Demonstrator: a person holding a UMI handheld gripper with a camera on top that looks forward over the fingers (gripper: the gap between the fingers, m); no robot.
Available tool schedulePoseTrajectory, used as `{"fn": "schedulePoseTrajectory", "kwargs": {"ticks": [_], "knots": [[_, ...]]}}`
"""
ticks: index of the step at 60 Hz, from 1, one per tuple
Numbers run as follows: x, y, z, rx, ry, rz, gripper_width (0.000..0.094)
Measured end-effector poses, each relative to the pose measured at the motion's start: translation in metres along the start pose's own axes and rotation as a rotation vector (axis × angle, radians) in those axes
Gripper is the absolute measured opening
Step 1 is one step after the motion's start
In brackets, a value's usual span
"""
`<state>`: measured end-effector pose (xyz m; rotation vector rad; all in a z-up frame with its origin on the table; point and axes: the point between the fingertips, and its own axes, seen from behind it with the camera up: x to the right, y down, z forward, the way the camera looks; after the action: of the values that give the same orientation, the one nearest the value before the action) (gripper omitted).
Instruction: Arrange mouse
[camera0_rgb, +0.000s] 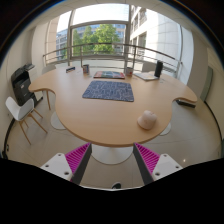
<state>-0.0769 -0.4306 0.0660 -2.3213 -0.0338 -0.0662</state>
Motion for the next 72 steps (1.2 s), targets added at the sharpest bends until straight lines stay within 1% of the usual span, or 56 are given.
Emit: {"fn": "schedulePoseTrajectory", "kwargs": {"ticks": [5,10,14,24,33,39,42,46,48,51,52,54,59,65,69,72], "knots": [[0.045,0.001,0.033,0.018,0.024,0.013,0.0852],[0.08,-0.009,0.07,0.051,0.032,0.025,0.0848],[0.101,-0.017,0.097,0.06,0.033,0.044,0.085],[0.132,-0.039,0.152,0.067,0.02,0.123,0.0849],[0.157,-0.06,0.184,0.057,0.022,0.171,0.0847],[0.153,-0.063,0.192,0.061,0.018,0.178,0.0835],[0.153,-0.067,0.198,0.065,0.024,0.162,0.0808],[0.154,-0.069,0.206,0.071,0.041,0.138,0.0733],[0.156,-0.069,0.209,0.074,0.06,0.121,0.0669],[0.158,-0.073,0.209,0.087,0.072,0.099,0.0539],[0.156,-0.074,0.21,0.088,0.069,0.097,0.0525],[0.156,-0.074,0.211,0.092,0.072,0.094,0.0521],[0.156,-0.074,0.21,0.087,0.09,0.083,0.0468],[0.157,-0.073,0.211,0.054,0.121,0.072,0.0415],[0.161,-0.083,0.201,0.04,0.16,0.08,0.0403],[0.167,-0.102,0.188,0.062,0.204,0.093,0.0401]]}}
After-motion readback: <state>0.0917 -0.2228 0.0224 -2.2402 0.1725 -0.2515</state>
